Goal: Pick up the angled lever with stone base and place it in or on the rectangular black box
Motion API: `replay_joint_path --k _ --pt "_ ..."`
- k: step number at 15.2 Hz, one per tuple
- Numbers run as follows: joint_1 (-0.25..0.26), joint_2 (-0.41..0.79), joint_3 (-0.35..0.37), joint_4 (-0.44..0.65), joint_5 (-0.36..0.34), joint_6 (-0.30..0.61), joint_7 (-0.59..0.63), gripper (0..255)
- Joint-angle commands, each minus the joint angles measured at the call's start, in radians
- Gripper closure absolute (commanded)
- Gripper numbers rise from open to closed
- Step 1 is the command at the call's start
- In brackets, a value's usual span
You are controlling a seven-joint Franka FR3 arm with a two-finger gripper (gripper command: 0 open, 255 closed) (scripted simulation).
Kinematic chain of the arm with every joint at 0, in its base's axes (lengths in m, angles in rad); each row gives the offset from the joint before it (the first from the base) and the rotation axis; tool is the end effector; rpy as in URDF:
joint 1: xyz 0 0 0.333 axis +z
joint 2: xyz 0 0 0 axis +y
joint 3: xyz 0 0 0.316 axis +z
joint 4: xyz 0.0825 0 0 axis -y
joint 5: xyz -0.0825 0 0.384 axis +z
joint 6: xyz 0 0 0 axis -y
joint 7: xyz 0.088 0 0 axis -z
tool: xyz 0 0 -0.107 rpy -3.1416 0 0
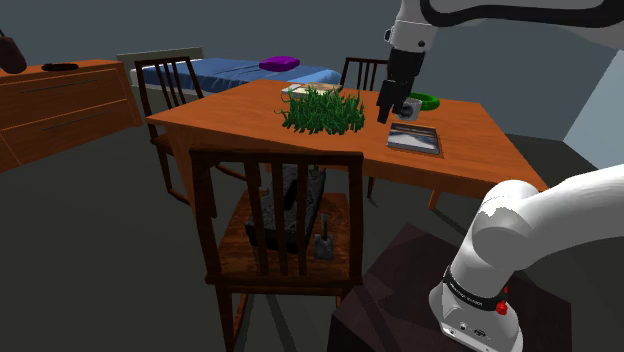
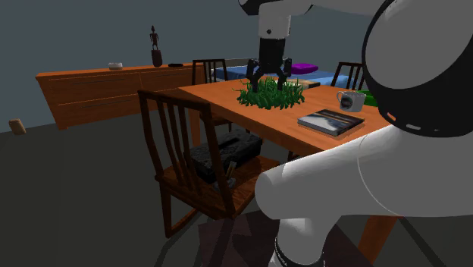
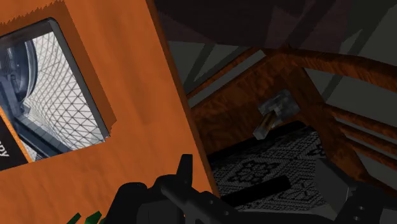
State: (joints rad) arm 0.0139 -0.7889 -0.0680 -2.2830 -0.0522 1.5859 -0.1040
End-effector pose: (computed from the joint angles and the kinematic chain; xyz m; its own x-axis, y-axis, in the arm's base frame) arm 0.3074 -0.0302 0.6266 0.9938 0.0665 0.0895 0.0655 -0.9978 0.0132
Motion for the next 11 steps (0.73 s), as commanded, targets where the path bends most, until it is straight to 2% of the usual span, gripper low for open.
replay_joint_path --k 1,11 --pt "0.0 0.0 0.0 0.0 0.0 0.0 0.0 0" --pt "-0.045 0.083 0.117 -0.249 0.102 0.282 0.325 0"
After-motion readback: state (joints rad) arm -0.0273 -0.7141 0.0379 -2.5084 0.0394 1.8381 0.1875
